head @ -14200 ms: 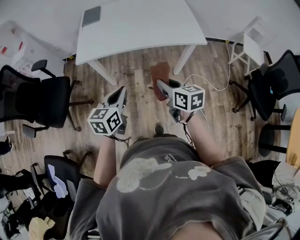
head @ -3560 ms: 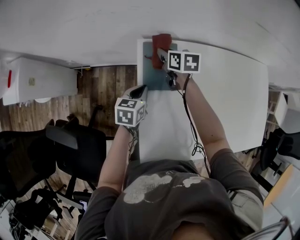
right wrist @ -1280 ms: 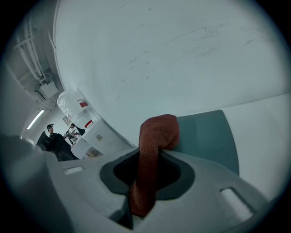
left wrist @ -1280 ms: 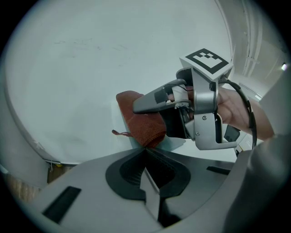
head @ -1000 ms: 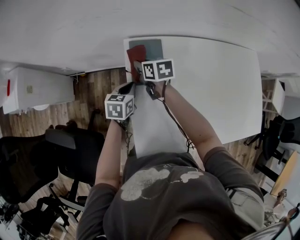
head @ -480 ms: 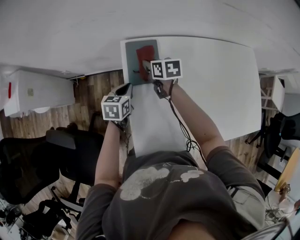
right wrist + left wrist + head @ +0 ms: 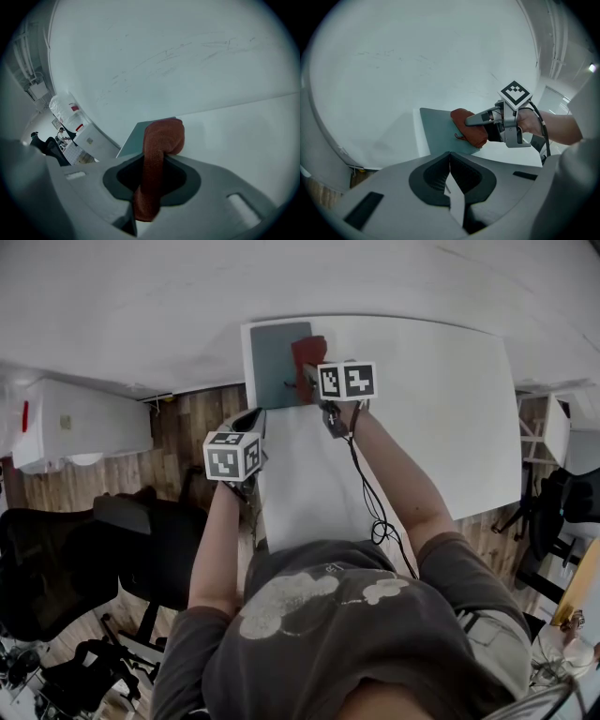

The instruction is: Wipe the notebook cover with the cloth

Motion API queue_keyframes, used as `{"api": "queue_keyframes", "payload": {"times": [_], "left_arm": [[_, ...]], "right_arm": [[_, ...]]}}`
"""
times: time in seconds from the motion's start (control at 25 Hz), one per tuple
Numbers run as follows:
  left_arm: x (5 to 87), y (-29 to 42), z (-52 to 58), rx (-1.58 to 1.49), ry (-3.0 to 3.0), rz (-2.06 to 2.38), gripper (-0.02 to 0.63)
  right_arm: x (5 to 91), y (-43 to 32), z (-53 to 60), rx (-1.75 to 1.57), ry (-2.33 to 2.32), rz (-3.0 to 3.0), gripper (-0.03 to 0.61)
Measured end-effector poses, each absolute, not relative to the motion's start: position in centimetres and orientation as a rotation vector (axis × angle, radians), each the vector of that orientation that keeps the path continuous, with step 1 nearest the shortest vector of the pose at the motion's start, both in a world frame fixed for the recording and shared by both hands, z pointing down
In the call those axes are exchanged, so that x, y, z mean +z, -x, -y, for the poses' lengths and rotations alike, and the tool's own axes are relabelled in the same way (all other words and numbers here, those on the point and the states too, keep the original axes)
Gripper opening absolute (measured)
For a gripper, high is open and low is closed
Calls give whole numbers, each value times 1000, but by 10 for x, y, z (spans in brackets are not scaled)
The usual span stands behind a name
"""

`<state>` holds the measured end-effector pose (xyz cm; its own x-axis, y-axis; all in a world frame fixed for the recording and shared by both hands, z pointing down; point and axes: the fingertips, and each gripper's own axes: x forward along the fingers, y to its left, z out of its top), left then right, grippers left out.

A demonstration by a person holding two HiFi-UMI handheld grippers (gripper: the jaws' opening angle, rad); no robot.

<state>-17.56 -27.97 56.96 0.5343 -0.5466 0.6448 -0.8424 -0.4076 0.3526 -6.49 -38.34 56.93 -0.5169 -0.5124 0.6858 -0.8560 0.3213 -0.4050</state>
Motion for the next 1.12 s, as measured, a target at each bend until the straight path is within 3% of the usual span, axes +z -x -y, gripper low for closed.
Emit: {"api": "queue_keyframes", "payload": {"times": [0.56, 1.12], "left_arm": [[556, 179, 265, 556, -2126, 1146, -6], [543, 195, 252, 514, -2121, 1194, -6]], "right_arm": [[562, 43, 375, 1047, -1259, 2125, 81], [518, 109, 350, 1066, -1134, 2275, 81]]}}
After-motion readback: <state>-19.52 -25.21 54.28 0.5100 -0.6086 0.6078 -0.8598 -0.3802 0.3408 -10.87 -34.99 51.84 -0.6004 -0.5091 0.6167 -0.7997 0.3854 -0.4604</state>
